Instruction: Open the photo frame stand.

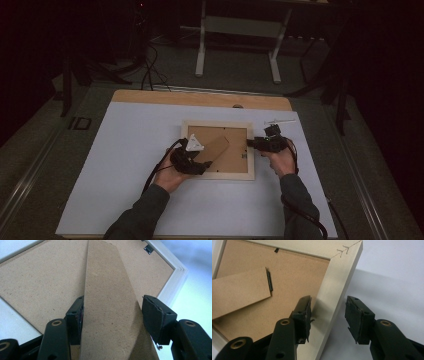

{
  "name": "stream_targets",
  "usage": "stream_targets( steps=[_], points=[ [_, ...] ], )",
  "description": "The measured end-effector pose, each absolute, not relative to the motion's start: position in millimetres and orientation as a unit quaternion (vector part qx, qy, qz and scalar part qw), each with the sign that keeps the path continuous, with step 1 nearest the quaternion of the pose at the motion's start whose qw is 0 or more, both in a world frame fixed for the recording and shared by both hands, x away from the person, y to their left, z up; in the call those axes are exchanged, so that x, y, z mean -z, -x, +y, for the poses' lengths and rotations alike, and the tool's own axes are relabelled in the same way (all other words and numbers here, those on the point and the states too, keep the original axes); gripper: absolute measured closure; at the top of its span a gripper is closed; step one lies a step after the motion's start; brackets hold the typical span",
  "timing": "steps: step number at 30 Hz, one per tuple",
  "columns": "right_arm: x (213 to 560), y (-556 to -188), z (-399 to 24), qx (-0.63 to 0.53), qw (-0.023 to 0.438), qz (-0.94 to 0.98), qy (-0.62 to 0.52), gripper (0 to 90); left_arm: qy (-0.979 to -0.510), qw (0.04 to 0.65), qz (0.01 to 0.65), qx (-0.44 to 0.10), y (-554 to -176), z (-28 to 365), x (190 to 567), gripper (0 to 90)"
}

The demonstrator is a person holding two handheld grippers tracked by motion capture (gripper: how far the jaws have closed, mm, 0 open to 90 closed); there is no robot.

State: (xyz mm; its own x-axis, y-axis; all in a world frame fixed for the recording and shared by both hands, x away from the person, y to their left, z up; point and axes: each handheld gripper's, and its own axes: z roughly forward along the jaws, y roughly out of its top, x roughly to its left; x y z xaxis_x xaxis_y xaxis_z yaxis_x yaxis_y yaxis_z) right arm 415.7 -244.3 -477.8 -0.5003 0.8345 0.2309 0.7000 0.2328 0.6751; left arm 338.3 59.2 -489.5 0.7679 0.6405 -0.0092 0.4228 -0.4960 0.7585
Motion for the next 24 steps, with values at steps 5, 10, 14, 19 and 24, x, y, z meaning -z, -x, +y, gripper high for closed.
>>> stream_targets(
  steps=[5,10,14,19,24],
  points=[
    [476.9,-417.8,-243.4,-0.378,0.080,0.781,-0.491,56.9,-0.854,0.394,0.306,-0.146,-336.3,59.0,489.2,41.6],
    [477.0,-420.2,-243.2,-0.378,0.076,0.780,-0.493,56.2,-0.854,0.396,0.301,-0.154,-333.9,58.6,489.1,41.6],
    [477.4,-423.4,-245.7,-0.386,0.063,0.774,-0.499,55.7,-0.853,0.399,0.298,-0.158,-332.8,59.0,489.8,41.6],
    [478.2,-424.8,-247.9,-0.390,0.051,0.770,-0.502,57.2,-0.853,0.400,0.295,-0.160,-332.7,59.3,490.0,41.5],
    [477.5,-423.8,-247.2,-0.389,0.053,0.770,-0.503,58.1,-0.852,0.401,0.293,-0.162,-332.0,59.8,490.7,41.4]
  ],
)
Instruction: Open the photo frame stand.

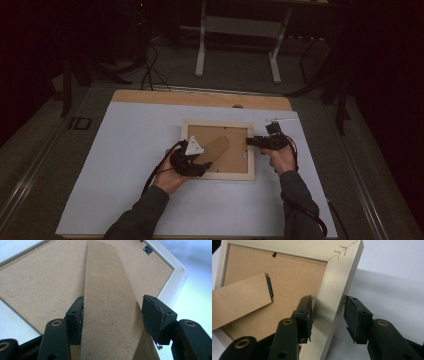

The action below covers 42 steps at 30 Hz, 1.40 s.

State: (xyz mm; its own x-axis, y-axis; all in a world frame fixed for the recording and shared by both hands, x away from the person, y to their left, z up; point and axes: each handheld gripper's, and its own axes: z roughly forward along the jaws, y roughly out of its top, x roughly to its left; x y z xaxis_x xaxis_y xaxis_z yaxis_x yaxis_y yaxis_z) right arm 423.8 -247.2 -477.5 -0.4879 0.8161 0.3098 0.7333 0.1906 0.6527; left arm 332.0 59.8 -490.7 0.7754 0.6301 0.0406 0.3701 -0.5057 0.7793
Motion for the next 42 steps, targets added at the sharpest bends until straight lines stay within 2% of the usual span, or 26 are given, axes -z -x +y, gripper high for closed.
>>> stream_targets(
  steps=[18,23,29,35,42],
  points=[
    [477.1,-422.5,-244.2,-0.391,0.063,0.770,-0.500,59.4,-0.854,0.394,0.287,-0.179,-329.3,58.3,493.0,40.4],
    [475.8,-425.1,-246.4,-0.390,0.053,0.775,-0.495,58.1,-0.855,0.393,0.281,-0.186,-328.5,57.6,492.7,40.4],
    [475.9,-430.5,-253.1,-0.400,0.020,0.770,-0.496,55.4,-0.855,0.395,0.271,-0.198,-325.9,56.5,491.7,40.5],
    [474.2,-430.3,-257.4,-0.411,0.008,0.766,-0.494,57.9,-0.855,0.397,0.266,-0.201,-325.1,57.4,491.7,40.4],
    [473.7,-427.4,-257.6,-0.417,0.015,0.764,-0.492,58.2,-0.853,0.411,0.276,-0.163,-331.8,63.6,492.7,40.2]
  ],
)
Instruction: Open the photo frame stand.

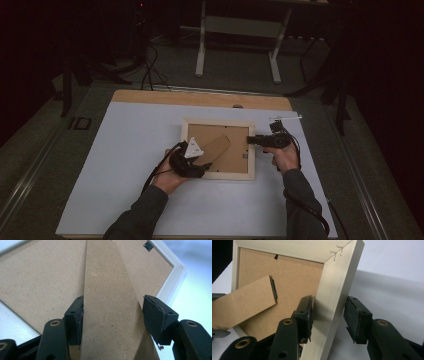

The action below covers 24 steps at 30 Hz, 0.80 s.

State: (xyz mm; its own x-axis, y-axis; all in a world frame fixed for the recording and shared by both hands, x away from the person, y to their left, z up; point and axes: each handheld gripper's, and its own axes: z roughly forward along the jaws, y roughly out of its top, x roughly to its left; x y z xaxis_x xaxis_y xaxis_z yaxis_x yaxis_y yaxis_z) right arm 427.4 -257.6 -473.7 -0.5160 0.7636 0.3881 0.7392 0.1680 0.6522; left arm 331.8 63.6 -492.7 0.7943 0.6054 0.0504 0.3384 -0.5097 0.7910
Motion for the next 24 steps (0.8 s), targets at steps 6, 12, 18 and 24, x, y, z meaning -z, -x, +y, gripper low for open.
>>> stream_targets(
  steps=[6,12,18,24],
  points=[
    [474.9,-427.0,-258.3,-0.422,0.014,0.761,-0.492,58.3,-0.848,0.427,0.285,-0.133,-337.0,68.2,490.9,35.0],
    [474.1,-425.9,-257.7,-0.424,0.017,0.762,-0.490,58.3,-0.822,0.469,0.318,-0.049,-348.4,82.6,488.3,36.9],
    [473.7,-425.3,-257.7,-0.425,0.018,0.762,-0.488,58.3,-0.813,0.472,0.340,0.043,-359.7,87.1,491.8,39.7],
    [473.3,-424.4,-257.8,-0.426,0.022,0.763,-0.485,58.2,-0.825,0.446,0.343,0.049,-360.5,84.2,493.2,50.2]
  ],
)
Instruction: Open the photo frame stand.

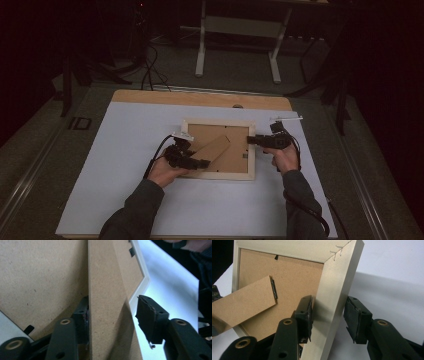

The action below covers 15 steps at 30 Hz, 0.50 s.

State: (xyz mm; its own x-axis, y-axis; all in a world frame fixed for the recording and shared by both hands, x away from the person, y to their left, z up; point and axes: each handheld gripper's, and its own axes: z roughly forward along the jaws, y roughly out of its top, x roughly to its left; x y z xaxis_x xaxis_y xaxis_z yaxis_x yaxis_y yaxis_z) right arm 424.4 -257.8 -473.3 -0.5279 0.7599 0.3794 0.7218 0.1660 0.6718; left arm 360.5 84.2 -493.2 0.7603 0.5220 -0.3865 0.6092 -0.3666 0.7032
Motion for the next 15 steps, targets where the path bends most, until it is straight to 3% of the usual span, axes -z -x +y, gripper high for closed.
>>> stream_targets(
  steps=[3,15],
  points=[
    [472.2,-423.6,-257.3,-0.426,0.024,0.764,-0.483,58.2,-0.833,0.434,0.338,0.049,-360.1,82.7,493.1,55.2],
    [466.5,-419.2,-255.6,-0.429,0.044,0.770,-0.470,58.3,-0.846,0.425,0.321,0.033,-357.1,78.6,490.2,59.8]
  ],
)
